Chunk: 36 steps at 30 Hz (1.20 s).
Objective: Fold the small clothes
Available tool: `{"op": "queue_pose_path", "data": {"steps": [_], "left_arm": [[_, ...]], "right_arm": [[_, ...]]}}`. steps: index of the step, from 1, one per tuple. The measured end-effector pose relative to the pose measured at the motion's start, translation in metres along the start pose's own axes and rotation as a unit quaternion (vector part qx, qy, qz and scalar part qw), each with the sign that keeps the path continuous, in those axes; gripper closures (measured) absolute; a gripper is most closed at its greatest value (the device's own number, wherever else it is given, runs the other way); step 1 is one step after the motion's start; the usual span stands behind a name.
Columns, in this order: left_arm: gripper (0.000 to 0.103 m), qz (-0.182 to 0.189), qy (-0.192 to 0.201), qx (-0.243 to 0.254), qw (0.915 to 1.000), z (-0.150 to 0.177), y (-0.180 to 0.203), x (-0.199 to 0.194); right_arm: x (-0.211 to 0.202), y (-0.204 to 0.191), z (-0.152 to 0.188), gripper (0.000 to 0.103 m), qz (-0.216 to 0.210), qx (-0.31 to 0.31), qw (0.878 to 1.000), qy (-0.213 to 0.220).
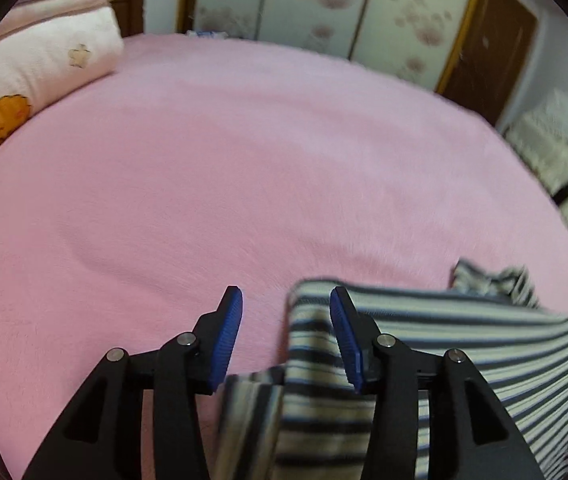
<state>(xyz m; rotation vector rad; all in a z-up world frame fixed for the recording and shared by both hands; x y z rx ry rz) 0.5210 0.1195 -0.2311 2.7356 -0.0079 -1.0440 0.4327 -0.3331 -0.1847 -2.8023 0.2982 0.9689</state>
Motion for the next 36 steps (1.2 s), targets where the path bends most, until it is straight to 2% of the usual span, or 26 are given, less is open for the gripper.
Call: {"op": "queue_pose_path", "data": {"steps": [3,6,8,12,15,17,19,21,23,27,30,33,35,36], "left_arm": [[0.051,0.007,0.02,-0.005,0.9997,-0.009,0.0,-0.031],[0.045,0.026,0.013,0.016,0.9995,-0.004,0.02,-0.06],[0.045,0.044,0.001,0.022,0.9988,0.005,0.036,-0.071],[0.045,0.06,-0.029,0.031,0.9973,0.043,0.063,-0.081],[0.045,0.053,-0.051,0.044,0.9964,0.078,0.075,-0.075],[0.045,0.032,-0.059,0.066,0.9956,0.099,0.078,-0.068],[0.045,0.02,-0.056,0.082,0.9949,0.108,0.076,-0.064],[0.045,0.015,-0.052,0.098,0.9937,0.11,0.068,-0.061],[0.045,0.015,-0.048,0.106,0.9931,0.109,0.061,-0.062],[0.045,0.011,-0.051,0.091,0.9945,0.109,0.039,-0.059],[0.045,0.023,-0.051,0.072,0.9958,0.104,0.023,-0.06],[0.044,0.029,-0.058,0.064,0.9958,0.101,0.018,-0.069],[0.033,0.024,-0.068,0.063,0.9954,0.101,0.02,-0.079],[0.025,0.019,-0.069,0.062,0.9955,0.102,0.022,-0.086]], "right_arm": [[-0.033,0.01,-0.01,0.074,-0.02,0.024,0.999,0.015],[-0.057,0.007,-0.008,0.074,-0.052,0.049,0.997,0.006],[-0.065,-0.013,-0.001,0.074,-0.064,0.027,0.997,-0.022],[-0.076,-0.074,0.027,0.074,-0.095,-0.056,0.993,-0.043],[-0.078,-0.117,0.055,0.074,-0.122,-0.094,0.987,-0.05],[-0.072,-0.139,0.074,0.075,-0.12,-0.115,0.984,-0.058],[-0.061,-0.145,0.088,0.081,-0.105,-0.132,0.983,-0.071],[-0.048,-0.139,0.101,0.084,-0.076,-0.144,0.983,-0.088],[-0.04,-0.114,0.109,0.085,-0.042,-0.139,0.985,-0.095],[-0.042,-0.058,0.105,0.103,-0.017,-0.095,0.991,-0.089],[-0.049,-0.031,0.101,0.103,0.014,-0.083,0.993,-0.087],[-0.062,-0.015,0.099,0.103,0.009,-0.057,0.994,-0.091],[-0.073,-0.01,0.098,0.103,0.007,-0.05,0.995,-0.087],[-0.078,-0.01,0.097,0.103,0.003,-0.045,0.995,-0.084]]}}
Point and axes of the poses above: each gripper's, at about its wrist camera, not at the fingertips, and x roughly the way its jaws point, y to its right, z to its underside, the point moved 4 cm from there along x, roughly the way its jaws point, and after that the axes turned 7 degrees about y, right-handed, at the moved point
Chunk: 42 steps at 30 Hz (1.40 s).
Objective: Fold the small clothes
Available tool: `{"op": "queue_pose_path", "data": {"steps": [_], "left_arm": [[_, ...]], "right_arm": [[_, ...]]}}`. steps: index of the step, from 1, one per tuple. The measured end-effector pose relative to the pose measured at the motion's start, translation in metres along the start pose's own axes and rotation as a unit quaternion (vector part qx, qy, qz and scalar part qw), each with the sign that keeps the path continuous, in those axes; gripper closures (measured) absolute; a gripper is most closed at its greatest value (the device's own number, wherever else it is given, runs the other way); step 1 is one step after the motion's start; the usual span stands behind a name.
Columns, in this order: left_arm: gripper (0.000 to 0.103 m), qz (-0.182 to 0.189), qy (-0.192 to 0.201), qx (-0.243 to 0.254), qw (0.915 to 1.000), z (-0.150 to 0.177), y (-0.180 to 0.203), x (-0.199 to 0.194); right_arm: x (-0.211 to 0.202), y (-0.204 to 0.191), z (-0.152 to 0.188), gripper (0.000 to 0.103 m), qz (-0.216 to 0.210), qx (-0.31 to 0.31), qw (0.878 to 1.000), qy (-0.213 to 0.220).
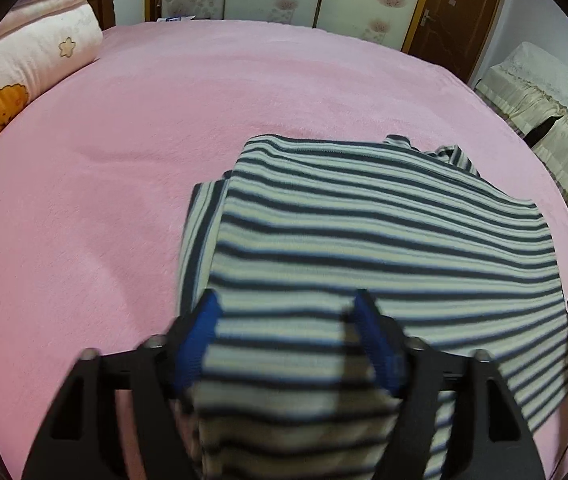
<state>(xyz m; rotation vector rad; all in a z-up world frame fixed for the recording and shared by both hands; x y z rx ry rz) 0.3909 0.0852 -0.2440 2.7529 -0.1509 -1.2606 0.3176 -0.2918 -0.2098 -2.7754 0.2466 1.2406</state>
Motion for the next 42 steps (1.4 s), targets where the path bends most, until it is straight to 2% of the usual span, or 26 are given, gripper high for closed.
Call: {"op": "queue_pose_path", "data": {"steps": [7,13,21,25,28,35,38,40,42], "left_arm": [[0.018,0.002,0.006,0.001,1.0,0.004,0.019,-0.057],[0.013,0.0,0.038,-0.008,0.9992,0.004,0.036,-0.109],[0.013,0.024,0.07,-0.033,0.9967,0.013,0.052,-0.175],[0.005,0.025,0.091,-0.044,0.9945,0.022,0.054,-0.208],[0.005,0.033,0.115,-0.056,0.9912,0.032,0.052,-0.236],[0.003,0.04,0.147,-0.036,0.9876,0.061,0.05,-0.273],[0.001,0.06,0.148,-0.033,0.9866,0.079,0.05,-0.276],[0.001,0.079,0.139,-0.04,0.9862,0.092,0.05,-0.271],[0.001,0.111,0.122,-0.057,0.9847,0.108,0.048,-0.259]], "right_arm": [[-0.045,-0.032,-0.005,0.103,-0.043,0.022,0.998,0.031],[-0.098,-0.062,-0.003,0.101,-0.067,0.014,0.995,0.066],[-0.155,-0.079,0.009,0.101,-0.087,0.015,0.991,0.097],[-0.182,-0.081,0.019,0.1,-0.088,0.021,0.989,0.113],[-0.201,-0.086,0.025,0.1,-0.094,0.023,0.987,0.125],[-0.237,-0.101,0.039,0.1,-0.097,0.009,0.982,0.16],[-0.24,-0.107,0.049,0.089,-0.095,-0.001,0.981,0.169],[-0.235,-0.111,0.057,0.073,-0.094,-0.004,0.982,0.164],[-0.228,-0.115,0.063,0.071,-0.101,-0.003,0.983,0.154]]}}
Point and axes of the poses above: each gripper's, at about its wrist camera, not at the fingertips, and x roughly the way its jaws point, y to its right, z to its underside, the point moved 4 cm from there along x, roughly the way its jaws point, and after that the axes turned 7 degrees about y, right-handed, at the moved point
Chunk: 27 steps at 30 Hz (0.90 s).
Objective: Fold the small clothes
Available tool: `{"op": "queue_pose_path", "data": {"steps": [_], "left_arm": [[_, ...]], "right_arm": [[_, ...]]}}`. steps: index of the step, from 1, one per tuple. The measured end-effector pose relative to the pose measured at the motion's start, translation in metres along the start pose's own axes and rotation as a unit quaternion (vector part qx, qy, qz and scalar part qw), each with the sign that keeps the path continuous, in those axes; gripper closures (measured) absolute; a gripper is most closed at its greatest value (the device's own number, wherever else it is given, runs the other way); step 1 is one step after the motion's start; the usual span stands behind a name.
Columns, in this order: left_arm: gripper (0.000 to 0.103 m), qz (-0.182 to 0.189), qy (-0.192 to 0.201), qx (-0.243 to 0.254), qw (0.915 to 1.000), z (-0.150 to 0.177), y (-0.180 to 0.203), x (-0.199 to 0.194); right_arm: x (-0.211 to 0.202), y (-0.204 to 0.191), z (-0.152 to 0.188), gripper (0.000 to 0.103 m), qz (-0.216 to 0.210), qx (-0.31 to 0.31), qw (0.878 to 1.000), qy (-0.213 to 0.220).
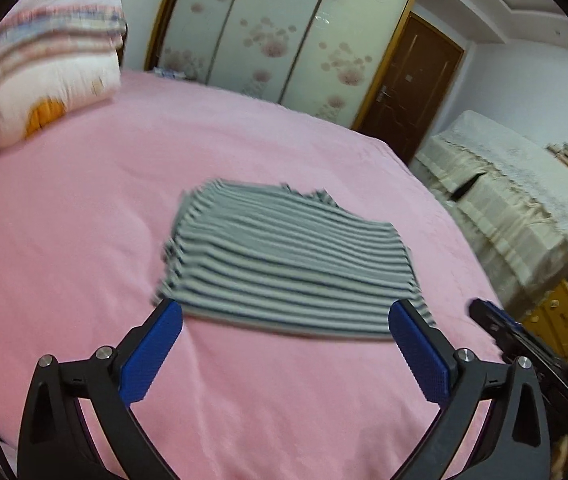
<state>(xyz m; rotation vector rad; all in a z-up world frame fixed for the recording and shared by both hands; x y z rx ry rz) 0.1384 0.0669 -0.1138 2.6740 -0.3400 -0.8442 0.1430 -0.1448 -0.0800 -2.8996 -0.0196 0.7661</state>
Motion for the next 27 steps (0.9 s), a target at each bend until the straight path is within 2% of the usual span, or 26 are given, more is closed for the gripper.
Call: {"op": "queue_pose_path", "data": {"steps": [4,8,16,18,23,27], "left_arm": [[0.001,0.025,-0.029,-0.054,0.9978,0.026,-0.019,0.023],[0.001,0.04,-0.037,-0.13,0.99,0.049,-0.051,0.055],[0.001,0.06,-0.034,-0.244,0.9674,0.079,-0.098,0.113],[0.001,0.056,-0.024,-0.254,0.9653,0.081,-0.105,0.123],[0.001,0.057,0.009,-0.238,0.9696,0.072,-0.107,0.148],[0.001,0.061,0.031,-0.249,0.9661,0.059,-0.111,0.171]], "right_arm": [[0.014,-0.008,0.016,0.071,-0.008,-0.006,1.0,-0.016],[0.029,-0.014,0.026,0.071,-0.01,-0.019,1.0,-0.021],[0.072,-0.022,0.053,0.071,-0.024,-0.022,0.998,-0.054],[0.083,-0.024,0.058,0.071,-0.027,-0.021,0.998,-0.06],[0.109,-0.028,0.064,0.071,-0.032,-0.015,0.997,-0.068],[0.129,-0.028,0.068,0.071,-0.035,-0.006,0.997,-0.075]]}}
Point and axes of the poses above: each gripper's, at about its wrist camera, not at the fingertips, and x roughly the way its jaws point, y to its right, z to its underside, the point moved 4 cm from there along x, roughly the way its jaws point, and after that the axes turned 7 degrees about y, right-handed, at the moved point
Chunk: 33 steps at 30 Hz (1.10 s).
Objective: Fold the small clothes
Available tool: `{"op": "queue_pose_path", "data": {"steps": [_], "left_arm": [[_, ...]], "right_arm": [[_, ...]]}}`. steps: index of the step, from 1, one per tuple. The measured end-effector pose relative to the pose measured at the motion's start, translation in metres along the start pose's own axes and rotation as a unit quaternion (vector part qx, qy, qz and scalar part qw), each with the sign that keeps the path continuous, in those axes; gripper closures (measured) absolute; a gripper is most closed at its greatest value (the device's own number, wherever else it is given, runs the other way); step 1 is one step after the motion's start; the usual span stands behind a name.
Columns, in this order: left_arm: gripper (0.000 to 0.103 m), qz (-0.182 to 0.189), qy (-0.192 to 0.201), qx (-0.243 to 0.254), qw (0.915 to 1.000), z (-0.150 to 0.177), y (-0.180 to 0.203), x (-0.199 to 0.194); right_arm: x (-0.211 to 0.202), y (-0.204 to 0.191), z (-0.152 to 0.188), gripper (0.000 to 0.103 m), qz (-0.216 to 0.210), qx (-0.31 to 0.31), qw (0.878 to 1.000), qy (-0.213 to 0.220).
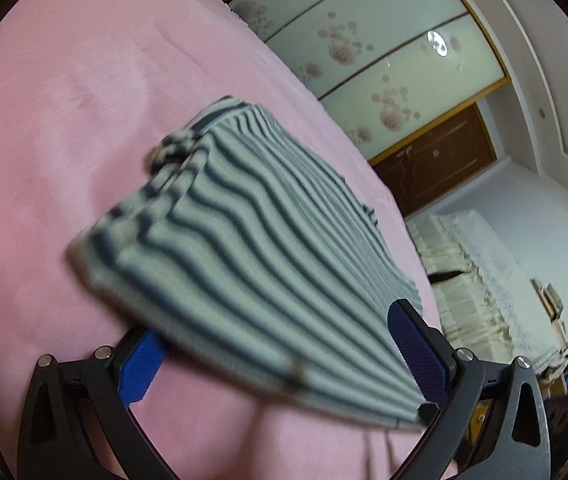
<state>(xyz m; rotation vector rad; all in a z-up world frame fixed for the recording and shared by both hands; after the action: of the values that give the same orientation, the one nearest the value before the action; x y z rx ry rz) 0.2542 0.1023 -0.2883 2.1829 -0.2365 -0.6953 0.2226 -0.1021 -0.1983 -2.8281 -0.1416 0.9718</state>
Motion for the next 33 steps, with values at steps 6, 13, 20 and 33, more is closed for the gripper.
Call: {"op": "queue_pose_path", "data": {"steps": [6,13,20,33], "left_arm": [[0.001,0.006,0.04,-0.03,0.9987,-0.026,-0.004,0.026],[0.026,-0.009,0.059,-0.059,0.9965,-0.047,-0.005,0.045],[0.083,-0.061,0.027,-0.048,0.9966,-0.049,-0.011,0.069],[0.086,-0.078,0.068,0.067,0.9924,-0.059,0.053,0.043]], "right_arm": [[0.018,0.005,-0.001,0.071,-0.003,0.015,1.0,-0.003],[0.028,0.018,-0.009,0.072,0.006,0.023,1.0,0.002],[0.036,0.026,-0.032,0.083,0.016,0.029,0.999,0.012],[0.115,0.032,-0.073,0.101,0.025,0.012,1.0,0.0]]}}
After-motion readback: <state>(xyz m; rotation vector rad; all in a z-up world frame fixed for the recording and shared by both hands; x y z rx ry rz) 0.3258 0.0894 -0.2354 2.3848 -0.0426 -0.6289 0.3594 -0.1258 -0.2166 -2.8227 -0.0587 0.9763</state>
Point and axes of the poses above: each gripper's, at about its wrist camera, not at the fingertips, and x roughly the way its jaws point, y to its right, z to its underside, the point moved 4 cm from there along x, roughly the way its jaws point, and after that the axes turned 7 degrees about y, right-handed, at the moved point
